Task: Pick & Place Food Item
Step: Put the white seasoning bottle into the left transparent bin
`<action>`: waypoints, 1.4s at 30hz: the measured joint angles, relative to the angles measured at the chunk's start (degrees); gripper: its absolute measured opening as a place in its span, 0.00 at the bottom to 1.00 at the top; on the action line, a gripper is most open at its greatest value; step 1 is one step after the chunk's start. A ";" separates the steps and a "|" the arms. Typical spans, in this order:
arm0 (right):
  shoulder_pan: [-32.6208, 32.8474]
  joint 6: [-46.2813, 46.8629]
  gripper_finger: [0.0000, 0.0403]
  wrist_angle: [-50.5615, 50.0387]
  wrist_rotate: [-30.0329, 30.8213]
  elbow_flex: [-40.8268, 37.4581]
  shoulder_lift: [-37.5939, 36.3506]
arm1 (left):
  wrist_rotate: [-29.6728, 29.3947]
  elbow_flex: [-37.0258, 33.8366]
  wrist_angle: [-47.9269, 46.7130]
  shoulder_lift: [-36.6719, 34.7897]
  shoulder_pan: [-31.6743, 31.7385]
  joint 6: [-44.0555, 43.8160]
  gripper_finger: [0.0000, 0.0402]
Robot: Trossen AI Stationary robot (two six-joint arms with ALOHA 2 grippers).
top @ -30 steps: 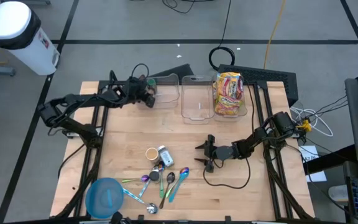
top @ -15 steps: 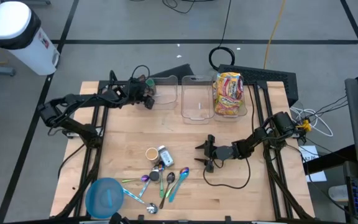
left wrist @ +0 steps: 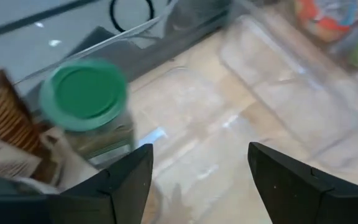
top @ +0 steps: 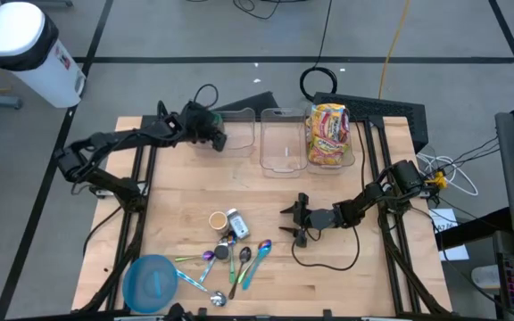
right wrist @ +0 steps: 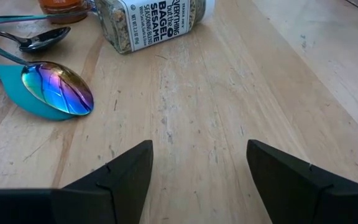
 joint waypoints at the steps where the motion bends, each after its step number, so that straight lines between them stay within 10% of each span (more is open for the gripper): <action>1: 0.00 0.00 0.62 -0.05 0.01 0.00 0.00 | 0.99 1.52 -2.05 0.00 0.00 -0.12 0.67; 14: 0.31 0.12 0.62 -0.36 -0.11 0.00 0.00 | 12.32 11.90 -15.17 -7.30 -9.46 4.18 0.68; 29: 2.71 6.09 0.62 2.23 -7.52 5.58 0.04 | 2.86 -16.59 14.44 -37.90 -37.19 4.29 0.67; 38: 6.98 2.19 0.62 -43.37 11.35 36.41 0.04 | -1.81 -19.90 16.12 -46.09 -40.65 2.13 0.67; 42: 5.11 6.00 0.62 -45.87 10.70 40.81 -0.03 | -1.79 -19.91 16.06 -46.18 -41.13 -0.89 0.67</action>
